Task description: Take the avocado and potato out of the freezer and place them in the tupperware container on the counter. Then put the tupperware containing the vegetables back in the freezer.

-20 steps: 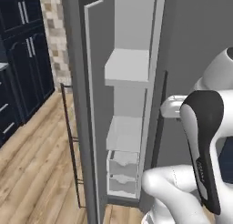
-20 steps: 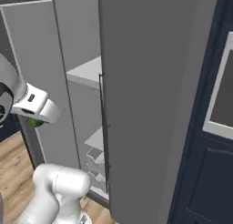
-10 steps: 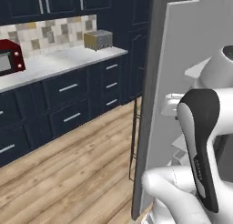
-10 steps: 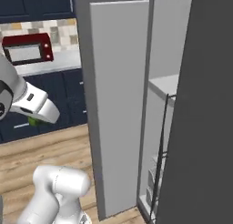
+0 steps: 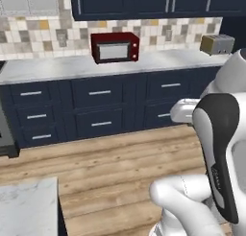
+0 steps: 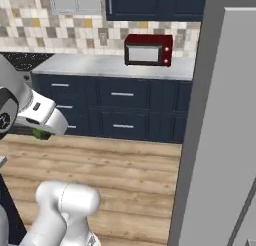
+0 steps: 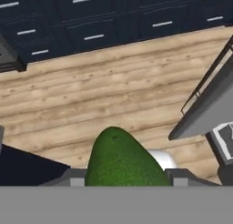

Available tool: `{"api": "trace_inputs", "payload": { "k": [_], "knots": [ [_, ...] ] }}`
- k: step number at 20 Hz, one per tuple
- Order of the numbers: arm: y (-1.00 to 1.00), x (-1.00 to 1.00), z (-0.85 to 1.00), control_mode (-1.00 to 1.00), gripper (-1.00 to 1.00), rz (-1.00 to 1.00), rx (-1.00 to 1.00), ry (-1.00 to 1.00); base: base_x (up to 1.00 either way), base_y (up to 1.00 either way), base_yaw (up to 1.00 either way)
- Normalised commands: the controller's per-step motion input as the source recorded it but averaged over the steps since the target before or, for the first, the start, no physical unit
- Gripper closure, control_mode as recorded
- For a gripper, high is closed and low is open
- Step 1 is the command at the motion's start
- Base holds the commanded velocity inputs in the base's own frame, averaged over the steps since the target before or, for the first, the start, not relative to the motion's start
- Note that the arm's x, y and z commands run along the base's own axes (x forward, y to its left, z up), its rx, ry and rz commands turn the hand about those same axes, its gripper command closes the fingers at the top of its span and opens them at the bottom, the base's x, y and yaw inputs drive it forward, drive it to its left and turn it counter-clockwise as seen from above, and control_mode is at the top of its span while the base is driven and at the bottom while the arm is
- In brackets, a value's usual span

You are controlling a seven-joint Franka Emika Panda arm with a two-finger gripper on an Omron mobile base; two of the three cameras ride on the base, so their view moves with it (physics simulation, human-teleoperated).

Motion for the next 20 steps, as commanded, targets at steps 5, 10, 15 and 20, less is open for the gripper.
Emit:
{"api": "trace_inputs", "payload": {
  "k": [5,10,15,20],
  "knots": [
    [0.00,0.00,0.00,1.00,1.00,0.00,0.00,0.00,0.68,0.72,0.27],
    [0.00,0.00,0.00,1.00,1.00,0.00,0.00,0.00,1.00,0.10,0.11],
    [0.00,0.00,0.00,1.00,1.00,0.00,0.00,0.00,1.00,0.00,0.11],
    [0.00,0.00,0.00,1.00,1.00,0.00,0.00,0.00,1.00,0.00,0.22]
  ]
}}
